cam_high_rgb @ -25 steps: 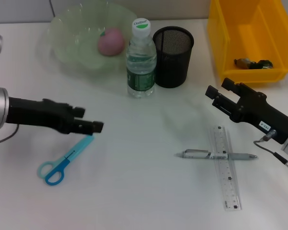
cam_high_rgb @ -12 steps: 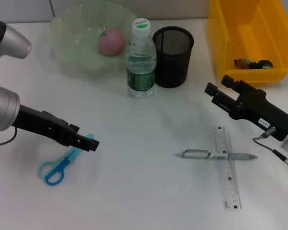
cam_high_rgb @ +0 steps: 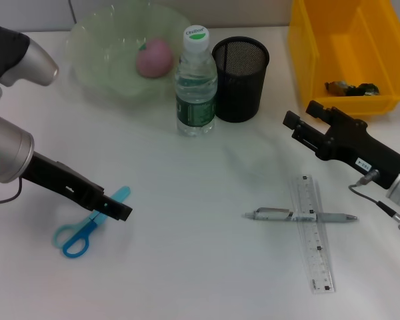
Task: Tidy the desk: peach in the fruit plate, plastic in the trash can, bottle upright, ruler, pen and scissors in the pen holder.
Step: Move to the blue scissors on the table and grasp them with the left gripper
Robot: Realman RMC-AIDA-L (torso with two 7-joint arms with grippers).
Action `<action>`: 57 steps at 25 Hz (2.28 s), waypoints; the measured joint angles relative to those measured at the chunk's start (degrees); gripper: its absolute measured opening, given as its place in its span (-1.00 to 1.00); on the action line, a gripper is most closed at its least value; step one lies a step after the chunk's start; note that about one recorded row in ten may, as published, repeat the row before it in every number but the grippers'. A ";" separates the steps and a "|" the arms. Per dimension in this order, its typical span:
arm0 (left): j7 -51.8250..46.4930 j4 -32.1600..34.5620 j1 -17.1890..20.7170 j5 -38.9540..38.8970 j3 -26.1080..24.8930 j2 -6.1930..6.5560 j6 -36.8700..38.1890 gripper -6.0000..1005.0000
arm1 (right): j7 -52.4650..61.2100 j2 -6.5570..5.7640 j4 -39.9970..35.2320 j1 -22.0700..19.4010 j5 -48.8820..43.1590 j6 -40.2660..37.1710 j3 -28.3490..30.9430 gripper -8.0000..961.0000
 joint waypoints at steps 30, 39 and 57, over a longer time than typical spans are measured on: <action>-0.50 -7.83 -5.90 8.71 1.30 -0.35 -3.96 0.61 | 0.00 0.00 0.09 3.39 0.18 3.31 0.13 0.36; -5.05 -5.31 -9.52 10.78 4.44 -0.28 -1.50 0.61 | 0.00 0.00 0.26 3.39 0.18 3.35 0.27 0.36; -10.42 -4.79 -12.56 11.68 9.14 -0.59 0.25 0.61 | 0.00 0.00 0.36 3.30 0.17 3.49 0.26 0.36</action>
